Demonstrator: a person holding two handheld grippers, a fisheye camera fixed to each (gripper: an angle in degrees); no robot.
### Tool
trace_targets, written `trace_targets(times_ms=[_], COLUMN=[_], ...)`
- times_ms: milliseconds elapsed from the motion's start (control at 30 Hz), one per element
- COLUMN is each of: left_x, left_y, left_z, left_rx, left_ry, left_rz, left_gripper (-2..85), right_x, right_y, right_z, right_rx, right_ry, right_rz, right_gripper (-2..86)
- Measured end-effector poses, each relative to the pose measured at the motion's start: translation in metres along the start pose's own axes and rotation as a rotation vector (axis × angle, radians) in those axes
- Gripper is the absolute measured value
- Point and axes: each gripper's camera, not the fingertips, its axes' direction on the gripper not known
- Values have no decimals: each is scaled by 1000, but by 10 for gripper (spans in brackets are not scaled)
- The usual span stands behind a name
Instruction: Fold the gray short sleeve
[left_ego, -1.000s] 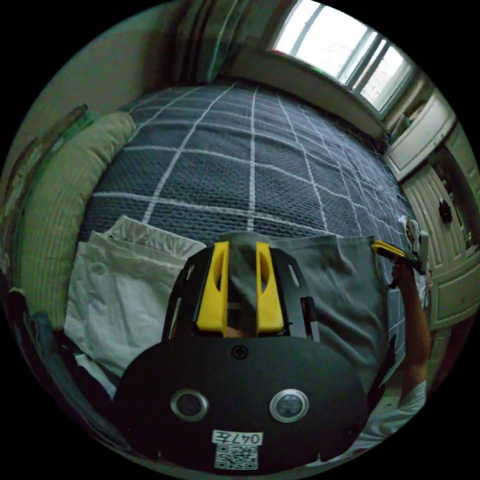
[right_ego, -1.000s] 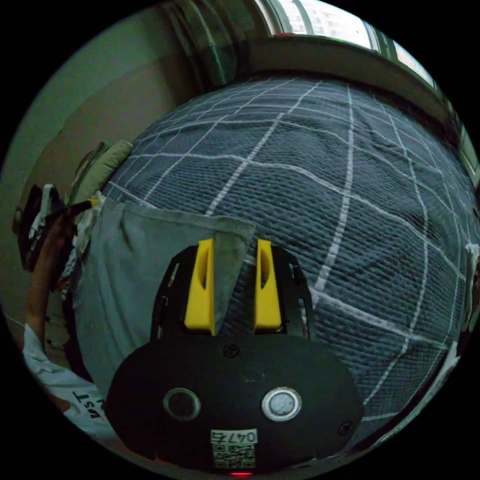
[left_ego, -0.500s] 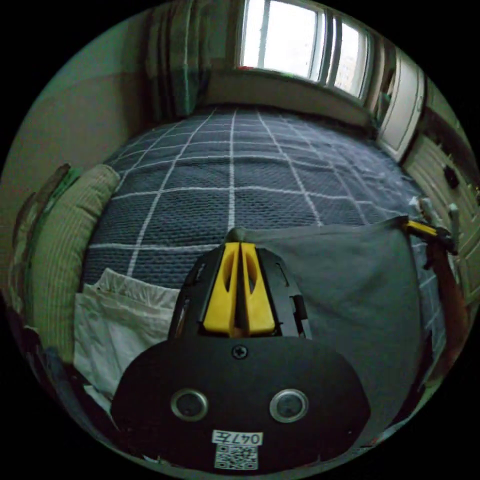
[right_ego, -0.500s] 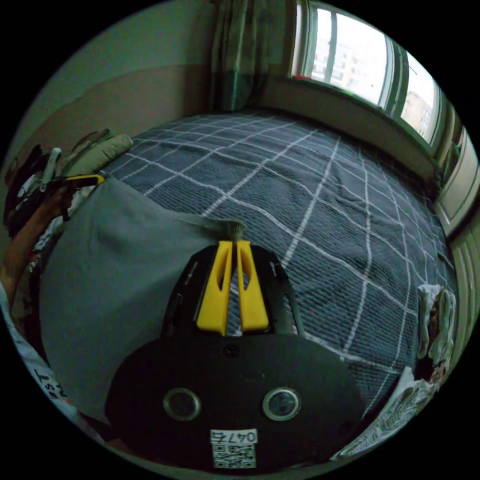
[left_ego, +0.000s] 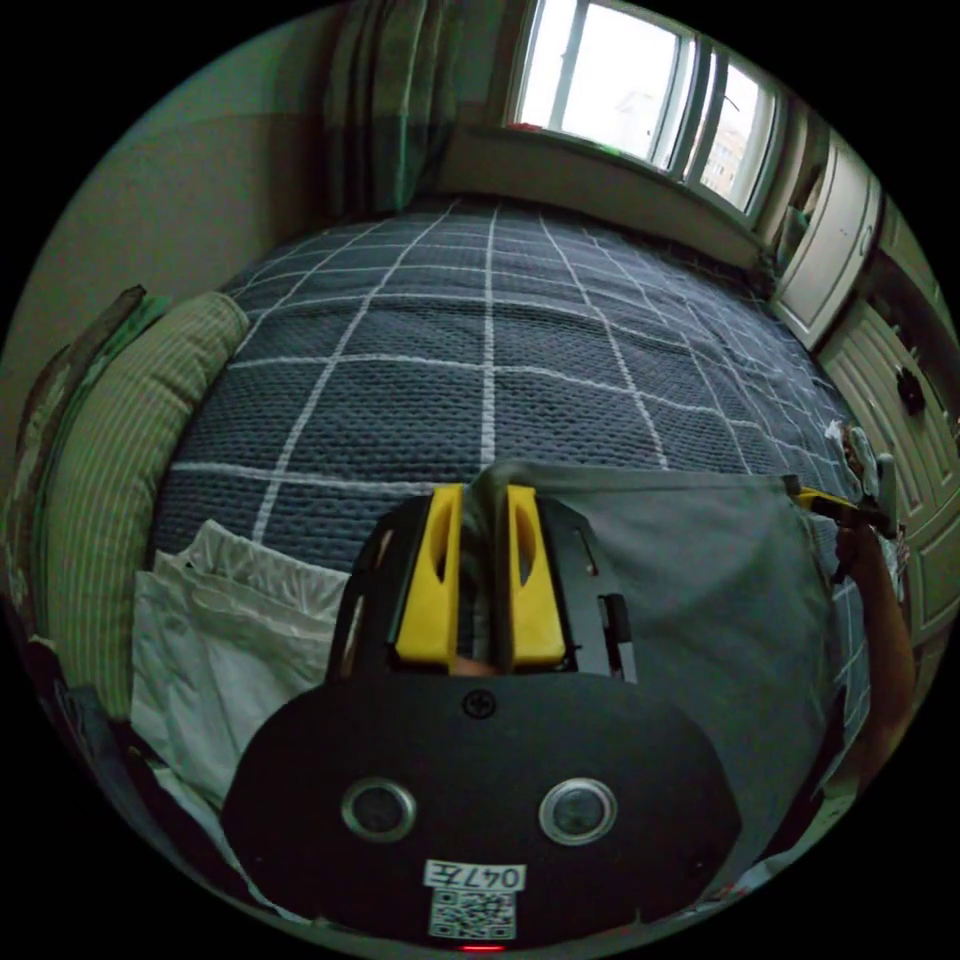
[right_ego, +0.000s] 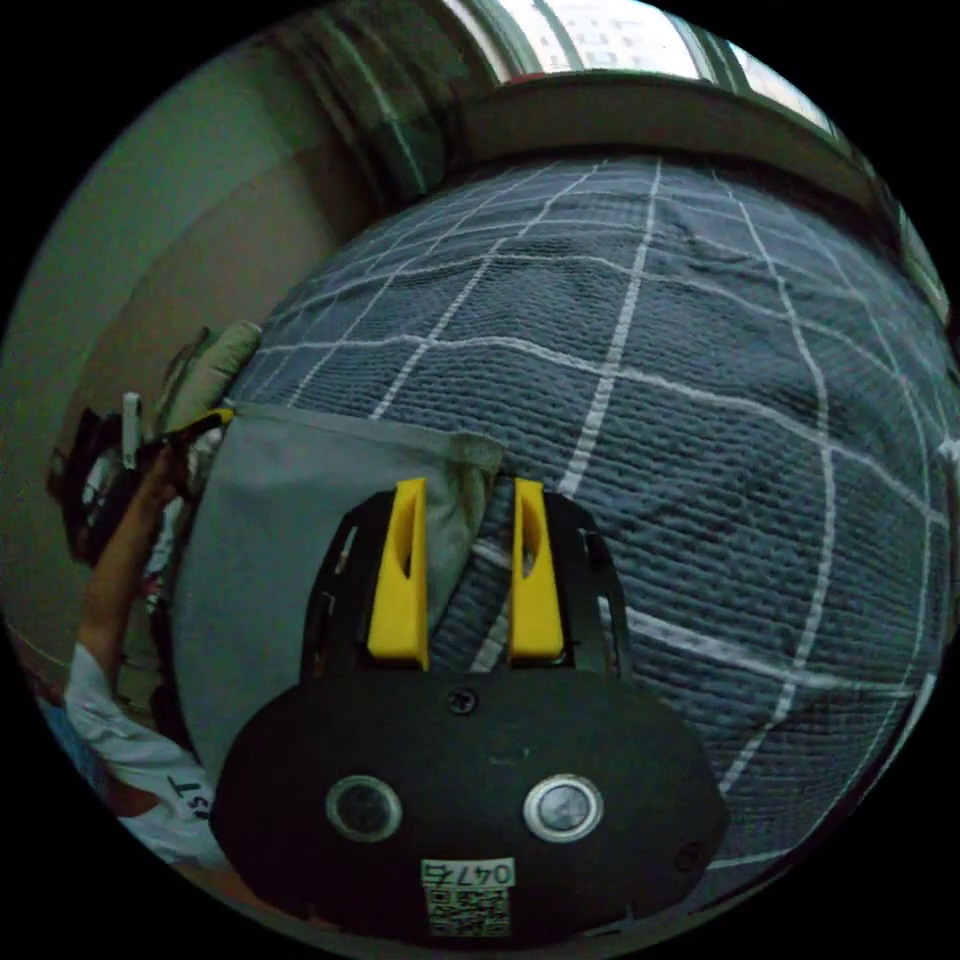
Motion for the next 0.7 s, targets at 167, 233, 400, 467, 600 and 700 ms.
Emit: trace_targets(times_ms=[167, 233, 400, 467, 600, 700], left_x=[-25, -32, -42, -47, -45, -47], left_y=[14, 22, 40, 57, 119, 209], left_z=[-41, -60, -110, -141, -189, -245], left_rx=[-10, -5, -83, -45, -24, 34], left_ry=[39, -10, -250, -112, 266, 436], left_rz=[-44, -65, 18, 18, 38, 91], left_gripper=[91, 87, 80, 81, 78, 71], right_x=[6, -1, -86, -133, -262, -349], right_y=[63, 106, 209, 247, 383, 494], right_z=[-39, -73, -161, -181, -214, -224], right_rx=[114, 247, 518, 475, 470, 507], right_ry=[-215, -244, 31, 83, 228, 441], right_rz=[169, 245, 101, -40, -302, -327], right_gripper=[111, 82, 41, 37, 29, 23])
